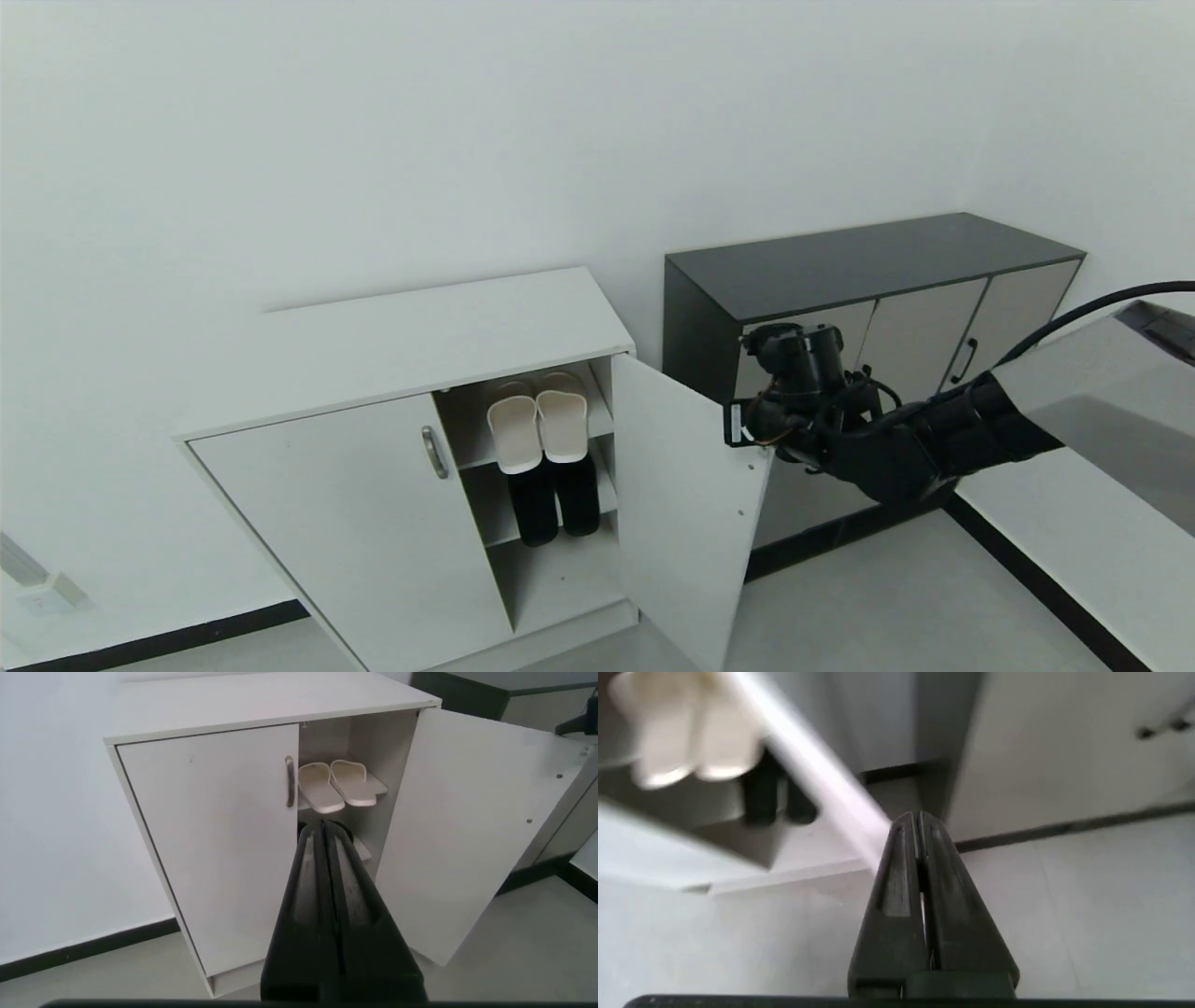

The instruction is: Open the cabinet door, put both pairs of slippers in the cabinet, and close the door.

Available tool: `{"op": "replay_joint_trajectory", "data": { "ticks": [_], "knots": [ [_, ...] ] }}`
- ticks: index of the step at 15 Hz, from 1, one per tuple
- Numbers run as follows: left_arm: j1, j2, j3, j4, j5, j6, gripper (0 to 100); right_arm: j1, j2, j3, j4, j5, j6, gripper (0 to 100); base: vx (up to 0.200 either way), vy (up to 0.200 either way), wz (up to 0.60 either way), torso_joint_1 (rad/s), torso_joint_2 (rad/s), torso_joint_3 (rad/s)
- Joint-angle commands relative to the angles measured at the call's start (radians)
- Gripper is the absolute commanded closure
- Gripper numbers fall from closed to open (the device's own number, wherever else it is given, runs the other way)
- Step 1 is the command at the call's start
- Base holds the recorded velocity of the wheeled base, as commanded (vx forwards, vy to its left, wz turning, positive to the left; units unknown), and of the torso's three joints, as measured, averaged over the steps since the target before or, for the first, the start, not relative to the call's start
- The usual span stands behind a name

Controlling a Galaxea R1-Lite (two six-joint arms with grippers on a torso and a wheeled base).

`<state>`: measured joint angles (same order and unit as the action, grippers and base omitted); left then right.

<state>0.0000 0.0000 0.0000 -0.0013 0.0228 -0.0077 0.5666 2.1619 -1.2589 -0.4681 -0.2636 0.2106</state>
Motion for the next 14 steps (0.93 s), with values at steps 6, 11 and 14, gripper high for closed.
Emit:
{"op": "replay_joint_trajectory", "data": {
  "ticks": [6, 11, 14],
  "knots": [
    [0.0, 0.0, 0.0, 0.0, 0.0, 0.0, 100, 0.085, -0.1, 0.127, -0.084, 0.006, -0.053, 100, 0.0, 0.0, 0.0, 0.0, 0.0, 0.0],
    [0.0, 0.0, 0.0, 0.0, 0.0, 0.0, 100, 0.091, -0.099, 0.138, -0.101, 0.004, -0.06, 100, 0.0, 0.0, 0.0, 0.0, 0.0, 0.0],
    [0.0, 0.0, 0.0, 0.0, 0.0, 0.0, 100, 0.104, -0.099, 0.15, -0.138, 0.006, -0.06, 100, 0.0, 0.0, 0.0, 0.0, 0.0, 0.0]
  ]
}}
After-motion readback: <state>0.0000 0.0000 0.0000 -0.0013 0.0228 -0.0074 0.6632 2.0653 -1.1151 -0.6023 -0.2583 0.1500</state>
